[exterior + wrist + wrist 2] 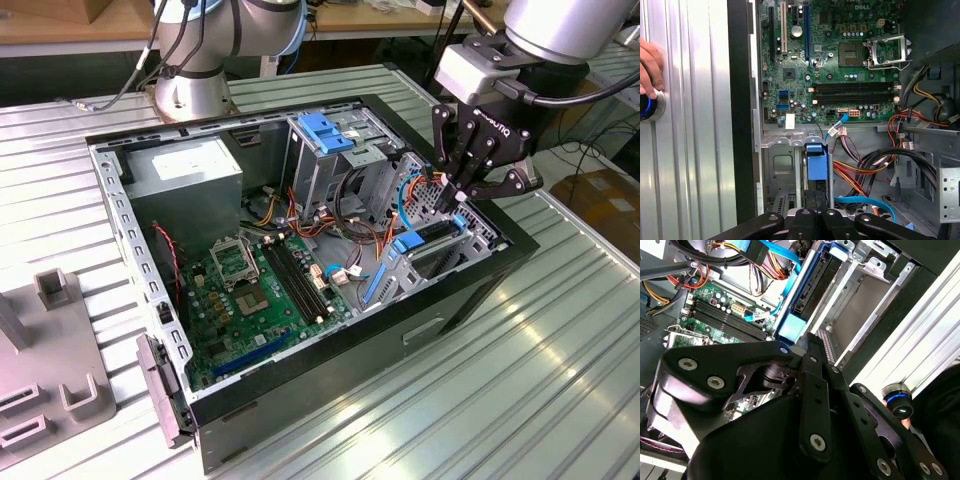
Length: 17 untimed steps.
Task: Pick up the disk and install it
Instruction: 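Insert the disk into the insertion slot, then insert the first disk wire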
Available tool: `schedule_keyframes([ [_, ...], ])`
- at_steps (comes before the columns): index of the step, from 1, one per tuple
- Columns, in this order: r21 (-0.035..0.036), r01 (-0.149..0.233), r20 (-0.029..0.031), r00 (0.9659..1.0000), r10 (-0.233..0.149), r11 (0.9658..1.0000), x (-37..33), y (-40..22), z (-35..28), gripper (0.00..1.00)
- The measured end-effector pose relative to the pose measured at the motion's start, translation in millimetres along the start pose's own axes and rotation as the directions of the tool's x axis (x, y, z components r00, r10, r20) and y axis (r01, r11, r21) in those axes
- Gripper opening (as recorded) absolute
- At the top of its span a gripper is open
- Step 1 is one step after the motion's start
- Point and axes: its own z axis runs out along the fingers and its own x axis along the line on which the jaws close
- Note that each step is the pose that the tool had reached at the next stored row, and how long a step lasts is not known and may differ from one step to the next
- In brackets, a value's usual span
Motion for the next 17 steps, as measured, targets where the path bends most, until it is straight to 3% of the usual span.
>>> schedule_keyframes([
  [5,0.0000,0.000,0.0003,1.0000,0.000,1.0000,-0.1,-1.4,0.2,0.10],
  [11,0.0002,0.015,0.0004,0.9999,-0.015,0.9999,-1.0,-22.4,0.8,0.10],
  [17,0.0010,0.066,0.0019,0.9978,-0.066,0.9978,-1.5,-32.2,2.3,0.10],
])
